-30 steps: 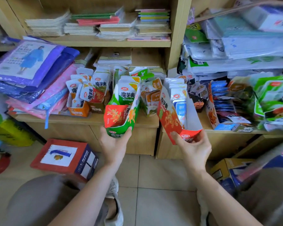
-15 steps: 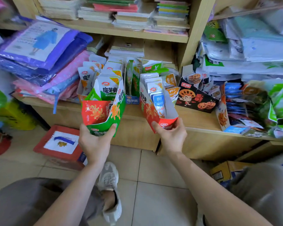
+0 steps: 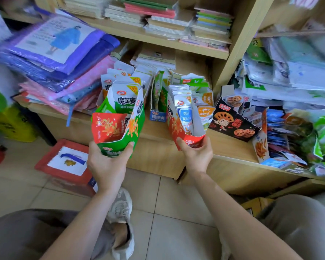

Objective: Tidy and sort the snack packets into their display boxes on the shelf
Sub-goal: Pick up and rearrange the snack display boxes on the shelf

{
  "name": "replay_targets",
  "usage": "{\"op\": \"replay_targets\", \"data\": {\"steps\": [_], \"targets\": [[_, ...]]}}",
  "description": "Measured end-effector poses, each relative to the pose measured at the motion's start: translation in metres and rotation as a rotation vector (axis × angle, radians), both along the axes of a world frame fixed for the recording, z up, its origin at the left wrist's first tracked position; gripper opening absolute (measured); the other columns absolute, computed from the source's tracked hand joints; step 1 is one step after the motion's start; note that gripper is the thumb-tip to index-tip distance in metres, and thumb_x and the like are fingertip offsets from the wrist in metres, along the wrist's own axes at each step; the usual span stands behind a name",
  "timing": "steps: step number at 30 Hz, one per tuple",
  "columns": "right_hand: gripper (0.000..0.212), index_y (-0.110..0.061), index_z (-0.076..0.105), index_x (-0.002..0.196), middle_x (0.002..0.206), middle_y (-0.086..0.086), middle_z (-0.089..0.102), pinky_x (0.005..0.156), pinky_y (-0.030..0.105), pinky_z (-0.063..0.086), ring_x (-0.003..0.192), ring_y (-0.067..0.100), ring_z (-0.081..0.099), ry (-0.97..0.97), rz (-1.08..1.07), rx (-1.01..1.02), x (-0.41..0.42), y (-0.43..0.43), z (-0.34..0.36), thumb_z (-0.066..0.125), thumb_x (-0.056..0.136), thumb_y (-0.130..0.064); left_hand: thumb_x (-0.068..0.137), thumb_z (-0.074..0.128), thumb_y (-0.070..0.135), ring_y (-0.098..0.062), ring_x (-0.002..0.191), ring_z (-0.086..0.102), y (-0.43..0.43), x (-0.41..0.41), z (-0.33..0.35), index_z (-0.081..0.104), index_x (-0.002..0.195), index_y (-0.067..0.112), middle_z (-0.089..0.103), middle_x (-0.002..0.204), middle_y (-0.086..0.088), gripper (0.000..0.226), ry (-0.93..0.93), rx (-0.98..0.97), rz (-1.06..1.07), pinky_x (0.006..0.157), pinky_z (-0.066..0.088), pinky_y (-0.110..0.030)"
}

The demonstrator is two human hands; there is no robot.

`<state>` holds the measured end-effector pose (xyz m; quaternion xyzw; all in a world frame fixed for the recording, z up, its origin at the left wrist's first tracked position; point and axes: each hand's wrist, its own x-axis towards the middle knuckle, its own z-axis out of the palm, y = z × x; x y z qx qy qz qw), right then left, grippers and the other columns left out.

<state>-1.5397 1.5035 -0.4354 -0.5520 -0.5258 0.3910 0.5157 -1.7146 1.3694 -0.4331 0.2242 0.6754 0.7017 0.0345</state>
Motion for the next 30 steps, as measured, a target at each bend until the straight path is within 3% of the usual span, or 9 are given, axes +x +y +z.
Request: {"op": "replay_targets", "data": {"steps": [3, 7, 12, 18, 20, 23, 26, 30], "targets": [[0.044, -0.025, 0.061, 0.091, 0.079, -0.008, 0.071, 0.063, 0.025, 0.054, 0.068, 0.006, 0.065, -0.056, 0.091, -0.007, -0.008, 0.016, 0.002, 0.093, 0.061, -0.027, 0.060, 0.096, 0.023, -0.008, 0.089, 0.072, -0.001, -0.004, -0.001, 0.057, 0.098, 0.037, 0.072, 0.094, 0.013, 0.056, -0.018, -0.003, 0.004, 0.079, 0.061, -0.042], [0.047, -0.021, 0.060, 0.090, 0.078, -0.006, 0.068, 0.058, 0.019, 0.047, 0.061, 0.000, 0.058, -0.141, 0.165, 0.007, -0.022, 0.027, 0.005, 0.092, 0.059, -0.034, 0.059, 0.095, 0.027, -0.009, 0.089, 0.072, 0.001, -0.006, 0.001, 0.057, 0.095, 0.039, 0.072, 0.093, 0.013, 0.054, -0.023, -0.003, 0.016, 0.079, 0.061, -0.043], [0.054, -0.020, 0.062, 0.099, 0.082, -0.007, 0.072, 0.067, 0.031, 0.056, 0.070, 0.006, 0.066, -0.084, 0.005, 0.026, -0.014, 0.014, -0.010, 0.091, 0.058, -0.039, 0.061, 0.096, 0.020, -0.010, 0.089, 0.072, 0.002, -0.004, 0.002, 0.060, 0.102, 0.031, 0.072, 0.094, 0.013, 0.056, -0.014, 0.003, 0.006, 0.079, 0.060, -0.040], [0.053, -0.018, 0.063, 0.102, 0.088, -0.011, 0.072, 0.075, 0.034, 0.059, 0.079, 0.003, 0.067, -0.065, -0.116, 0.035, -0.012, 0.009, -0.015, 0.091, 0.061, -0.036, 0.061, 0.096, 0.019, -0.011, 0.090, 0.072, 0.001, 0.002, 0.003, 0.059, 0.097, 0.039, 0.073, 0.095, 0.011, 0.055, 0.004, -0.008, -0.032, 0.080, 0.060, -0.042], [0.056, -0.019, 0.062, 0.107, 0.091, -0.013, 0.070, 0.077, 0.030, 0.058, 0.079, -0.003, 0.065, -0.078, -0.128, 0.029, -0.021, 0.013, -0.014, 0.091, 0.063, -0.035, 0.061, 0.096, 0.021, -0.012, 0.090, 0.073, 0.001, 0.005, 0.003, 0.059, 0.098, 0.040, 0.073, 0.095, 0.010, 0.056, 0.005, -0.013, -0.045, 0.081, 0.060, -0.043], [0.063, -0.019, 0.059, 0.108, 0.096, -0.007, 0.070, 0.073, 0.025, 0.049, 0.087, 0.010, 0.066, -0.194, -0.081, -0.024, -0.033, 0.026, -0.013, 0.091, 0.061, -0.046, 0.057, 0.093, 0.031, -0.014, 0.088, 0.073, 0.001, 0.011, 0.000, 0.059, 0.096, 0.041, 0.073, 0.093, 0.009, 0.053, 0.007, -0.037, -0.068, 0.080, 0.060, -0.047], [0.073, -0.017, 0.055, 0.109, 0.102, 0.001, 0.070, 0.083, 0.034, 0.048, 0.102, 0.024, 0.060, -0.442, -0.002, -0.043, -0.033, 0.038, -0.015, 0.087, 0.059, -0.060, 0.055, 0.092, 0.039, -0.016, 0.086, 0.072, 0.004, 0.017, -0.005, 0.059, 0.094, 0.039, 0.073, 0.090, 0.010, 0.051, 0.008, -0.076, -0.096, 0.078, 0.059, -0.050], [0.074, -0.020, 0.051, 0.114, 0.104, -0.006, 0.062, 0.095, 0.039, 0.047, 0.109, 0.021, 0.052, -0.572, 0.244, -0.065, -0.013, 0.046, -0.017, 0.085, 0.061, -0.059, 0.054, 0.092, 0.042, -0.015, 0.085, 0.072, 0.011, 0.028, -0.009, 0.060, 0.098, 0.029, 0.072, 0.090, 0.010, 0.056, 0.009, -0.111, -0.124, 0.076, 0.058, -0.050]]}}
